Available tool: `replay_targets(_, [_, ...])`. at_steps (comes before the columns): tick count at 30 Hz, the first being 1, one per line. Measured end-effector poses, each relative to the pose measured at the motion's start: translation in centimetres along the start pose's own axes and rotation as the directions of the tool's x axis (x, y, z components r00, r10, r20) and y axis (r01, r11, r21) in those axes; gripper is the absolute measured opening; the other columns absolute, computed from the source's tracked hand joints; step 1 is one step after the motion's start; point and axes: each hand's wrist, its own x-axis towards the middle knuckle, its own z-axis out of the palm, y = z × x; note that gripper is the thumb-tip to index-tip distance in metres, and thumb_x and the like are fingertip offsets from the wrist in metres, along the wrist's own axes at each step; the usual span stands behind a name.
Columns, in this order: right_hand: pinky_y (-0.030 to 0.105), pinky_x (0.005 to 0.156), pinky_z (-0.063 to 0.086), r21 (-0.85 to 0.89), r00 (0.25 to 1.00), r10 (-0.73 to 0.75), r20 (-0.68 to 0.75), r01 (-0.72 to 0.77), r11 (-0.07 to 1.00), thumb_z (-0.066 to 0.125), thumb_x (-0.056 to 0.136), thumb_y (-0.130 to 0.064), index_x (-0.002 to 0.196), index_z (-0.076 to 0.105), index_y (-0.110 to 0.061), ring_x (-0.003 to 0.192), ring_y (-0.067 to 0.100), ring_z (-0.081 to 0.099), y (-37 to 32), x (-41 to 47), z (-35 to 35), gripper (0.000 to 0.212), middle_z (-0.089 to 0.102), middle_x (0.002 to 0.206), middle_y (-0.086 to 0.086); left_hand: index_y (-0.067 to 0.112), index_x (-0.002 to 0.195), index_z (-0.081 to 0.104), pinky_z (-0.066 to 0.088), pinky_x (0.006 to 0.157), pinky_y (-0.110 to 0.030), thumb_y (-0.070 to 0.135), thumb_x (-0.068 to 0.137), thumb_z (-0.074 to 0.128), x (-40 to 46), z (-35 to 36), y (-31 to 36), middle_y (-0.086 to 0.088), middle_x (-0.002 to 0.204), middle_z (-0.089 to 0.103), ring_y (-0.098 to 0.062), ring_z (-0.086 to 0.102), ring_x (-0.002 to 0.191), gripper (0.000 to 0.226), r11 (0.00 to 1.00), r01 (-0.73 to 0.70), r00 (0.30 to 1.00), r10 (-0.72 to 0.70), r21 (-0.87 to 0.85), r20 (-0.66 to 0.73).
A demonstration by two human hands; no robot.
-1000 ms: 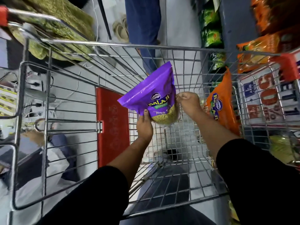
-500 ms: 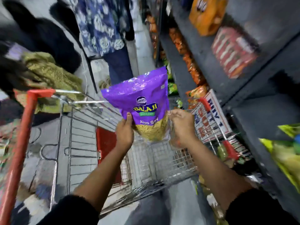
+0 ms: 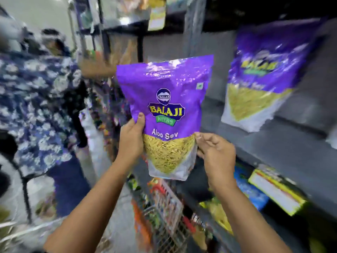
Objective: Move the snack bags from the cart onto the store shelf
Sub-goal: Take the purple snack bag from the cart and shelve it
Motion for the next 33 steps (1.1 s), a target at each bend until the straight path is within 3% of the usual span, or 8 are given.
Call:
replay_targets(5, [0.033,0.064,0.045,-0.005,0.97,-0.15,-0.193,0.151,0.988,0.069,0.083,-0.017,0.074,0.075,-0.014,0.064,0.015,0.051,-8.2,2.0,-5.9,0.011,0.065,0.068,0.002,0.017,0.076,0.069,0.05,0.074,-0.023,0.027,0.1,0.049,2.3,8.3,5.7,0.013,0.066,0.073,-0.006,0.064,0.073,0.033,0.988,-0.022,0.988,0.045,-0.152,0.149])
replay_targets(8, [0.025,0.056,0.046,-0.026,0.942,-0.201,-0.269,0.202,0.979,0.069,0.083,-0.018,0.081,0.074,-0.006,0.066,0.016,0.049,-11.1,2.8,-9.8,0.014,0.063,0.07,0.01,0.012,0.077,0.068,0.047,0.06,-0.014,0.025,0.1,0.047,2.3,13.1,8.6,0.015,0.058,0.07,0.007,0.06,0.055,0.034,0.981,-0.075,0.965,0.118,-0.181,0.236])
replay_targets(10, [0.033,0.066,0.049,-0.021,0.923,-0.223,-0.314,0.228,0.973,0.07,0.083,-0.018,0.084,0.074,-0.003,0.071,0.02,0.055,-12.0,3.2,-12.2,0.015,0.068,0.075,0.015,0.009,0.08,0.07,0.052,0.061,-0.018,0.029,0.099,0.049,1.8,16.1,9.5,0.007,0.069,0.073,0.001,0.065,0.059,0.034,0.975,-0.024,0.947,0.093,-0.222,0.308])
replay_targets(14, [0.043,0.069,0.039,-0.04,0.89,-0.223,-0.398,0.226,0.973,0.071,0.074,-0.029,0.081,0.073,-0.008,0.074,0.026,0.047,-12.8,3.4,-16.7,0.023,0.06,0.075,0.018,0.014,0.078,0.071,0.053,0.089,-0.043,0.032,0.098,0.05,0.6,21.8,9.9,-0.009,0.087,0.076,-0.028,0.07,0.088,0.034,0.958,0.086,0.9,0.043,-0.274,0.434])
replay_targets(18, [0.053,0.069,0.048,-0.076,0.848,-0.221,-0.482,0.21,0.975,0.071,0.075,-0.029,0.082,0.074,-0.007,0.074,0.028,0.052,-12.9,3.6,-20.9,0.024,0.065,0.076,0.021,0.005,0.069,0.064,0.047,0.071,-0.032,0.033,0.099,0.049,-1.4,26.8,9.8,-0.006,0.069,0.067,-0.024,0.06,0.072,0.043,0.958,0.11,0.864,0.039,-0.265,0.501])
replay_targets(21, [0.06,0.083,0.053,-0.142,0.796,-0.226,-0.561,0.177,0.974,0.069,0.082,-0.02,0.078,0.074,-0.008,0.074,0.024,0.061,-13.1,4.1,-23.6,0.013,0.073,0.079,0.019,0.007,0.07,0.061,0.043,0.054,-0.017,0.028,0.1,0.048,-2.6,30.0,9.7,-0.005,0.068,0.062,-0.018,0.054,0.064,0.038,0.951,0.128,0.843,0.045,-0.28,0.537])
replay_targets(26, [0.054,0.086,0.056,-0.192,0.716,-0.224,-0.661,0.127,0.973,0.07,0.082,-0.018,0.076,0.074,-0.009,0.073,0.02,0.064,-13.2,5.0,-27.6,0.012,0.075,0.08,0.014,0.006,0.072,0.058,0.035,0.068,-0.03,0.026,0.1,0.047,-4.3,35.1,9.2,-0.009,0.068,0.054,-0.021,0.057,0.075,0.036,0.969,0.102,0.821,0.047,-0.227,0.569])
replay_targets(33, [0.051,0.071,0.055,-0.287,0.659,-0.239,-0.713,0.037,0.957,0.07,0.079,-0.025,0.066,0.072,-0.014,0.062,0.019,0.052,-12.2,6.5,-31.2,0.016,0.064,0.064,0.007,0.015,0.073,0.052,0.033,0.062,-0.034,0.032,0.099,0.048,-6.1,38.7,8.3,-0.009,0.071,0.05,-0.019,0.041,0.061,0.031,0.956,0.205,0.782,-0.029,-0.212,0.622])
